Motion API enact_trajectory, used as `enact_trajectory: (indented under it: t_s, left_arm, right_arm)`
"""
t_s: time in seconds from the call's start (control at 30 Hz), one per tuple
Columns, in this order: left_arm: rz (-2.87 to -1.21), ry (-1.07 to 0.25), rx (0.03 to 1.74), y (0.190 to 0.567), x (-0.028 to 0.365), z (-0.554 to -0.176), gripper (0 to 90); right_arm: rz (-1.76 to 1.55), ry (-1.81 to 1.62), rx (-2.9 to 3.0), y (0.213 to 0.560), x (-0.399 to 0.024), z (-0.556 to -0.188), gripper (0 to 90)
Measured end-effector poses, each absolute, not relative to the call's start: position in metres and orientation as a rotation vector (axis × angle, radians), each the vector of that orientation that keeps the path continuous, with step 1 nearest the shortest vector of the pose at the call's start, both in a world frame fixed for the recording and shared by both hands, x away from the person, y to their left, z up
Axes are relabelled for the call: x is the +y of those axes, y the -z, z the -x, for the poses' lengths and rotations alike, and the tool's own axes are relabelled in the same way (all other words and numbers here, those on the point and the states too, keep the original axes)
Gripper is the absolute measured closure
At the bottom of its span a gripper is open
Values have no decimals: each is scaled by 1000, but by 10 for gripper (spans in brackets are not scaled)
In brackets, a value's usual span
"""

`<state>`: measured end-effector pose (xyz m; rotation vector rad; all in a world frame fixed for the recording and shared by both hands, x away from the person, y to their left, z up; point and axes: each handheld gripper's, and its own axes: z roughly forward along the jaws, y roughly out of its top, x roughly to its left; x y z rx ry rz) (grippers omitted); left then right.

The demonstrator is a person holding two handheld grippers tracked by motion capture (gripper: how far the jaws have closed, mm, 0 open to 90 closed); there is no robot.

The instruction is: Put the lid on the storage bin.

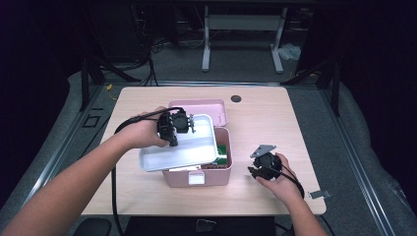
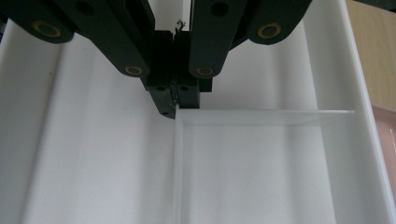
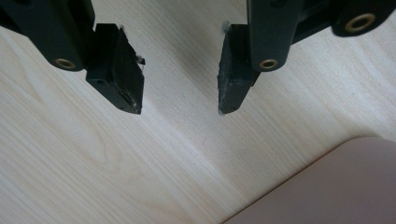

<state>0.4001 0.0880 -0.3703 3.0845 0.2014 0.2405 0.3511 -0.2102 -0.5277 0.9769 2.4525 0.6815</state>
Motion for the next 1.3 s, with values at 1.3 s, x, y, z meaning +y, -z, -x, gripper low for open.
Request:
enact_trajectory:
  t_s: [1.3]
  left_arm:
    - [-3076, -218, 93, 386, 46, -407, 895]
  right_arm:
    - [-969, -690, 2444, 526, -213, -351, 503]
